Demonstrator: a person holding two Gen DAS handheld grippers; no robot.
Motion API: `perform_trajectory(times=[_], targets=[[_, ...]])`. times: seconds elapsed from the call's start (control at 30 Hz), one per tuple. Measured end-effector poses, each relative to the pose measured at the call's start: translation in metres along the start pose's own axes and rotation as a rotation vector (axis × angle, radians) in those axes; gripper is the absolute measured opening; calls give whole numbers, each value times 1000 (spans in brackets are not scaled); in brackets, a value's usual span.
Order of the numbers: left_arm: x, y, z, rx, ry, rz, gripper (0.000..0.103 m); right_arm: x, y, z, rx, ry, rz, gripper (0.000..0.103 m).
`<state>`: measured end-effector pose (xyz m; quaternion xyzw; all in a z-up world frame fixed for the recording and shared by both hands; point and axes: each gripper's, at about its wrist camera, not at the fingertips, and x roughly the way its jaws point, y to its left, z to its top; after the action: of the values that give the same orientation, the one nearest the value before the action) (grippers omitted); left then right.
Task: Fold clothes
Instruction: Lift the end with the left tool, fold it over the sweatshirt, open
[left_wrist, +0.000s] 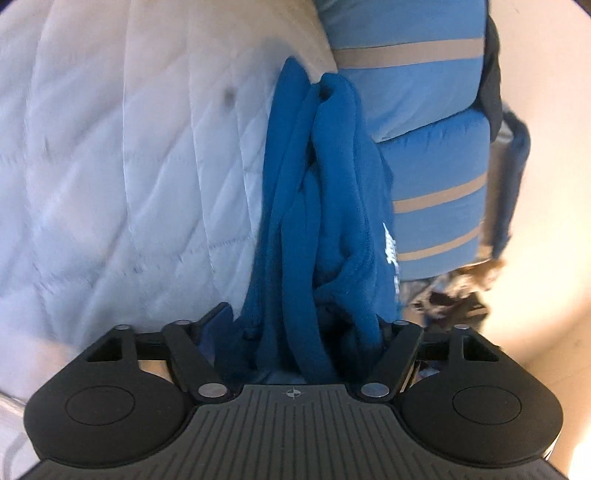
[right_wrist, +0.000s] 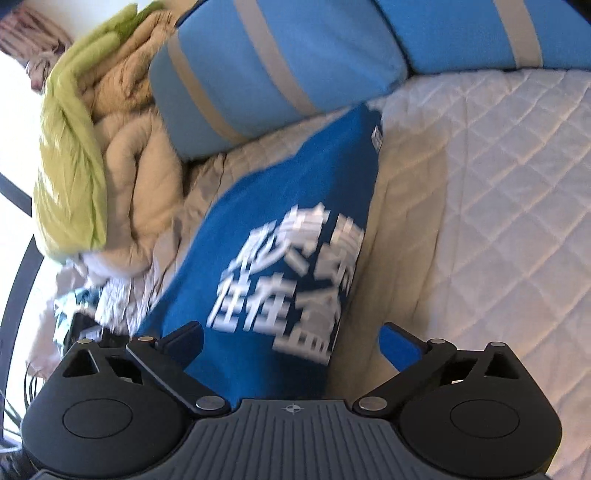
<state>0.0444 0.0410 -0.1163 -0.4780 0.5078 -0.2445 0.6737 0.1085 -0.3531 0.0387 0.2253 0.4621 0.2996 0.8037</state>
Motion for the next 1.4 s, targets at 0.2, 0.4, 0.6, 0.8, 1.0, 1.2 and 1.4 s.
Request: perform_trajectory(times=[0.2,0.4,0.6,0.8,1.0,1.2,1.4], targets=[[5,-2,-5,28,-8,20,36,23,-18,42,71,-16,38,103],[1,-14,-7,97,-40,75,34,57,-35,78,114,-36,25,103],[-1,-19,-11,123,-61,104,33,96,-56,98,198,-62,40,100],[-2,-40,-19,195,-98,180,30,126,-53,106,207,-64,21,86],[-29,-87,-44,309,-171,130,26,98,-24,110,161,-118,13,27],[-58,-115,-69,407,-207,137,26,53,21,113,72,-167,73,26],[-84,-125,-41,425,-342,144,26,49,68,142,-8,-216,118,26]])
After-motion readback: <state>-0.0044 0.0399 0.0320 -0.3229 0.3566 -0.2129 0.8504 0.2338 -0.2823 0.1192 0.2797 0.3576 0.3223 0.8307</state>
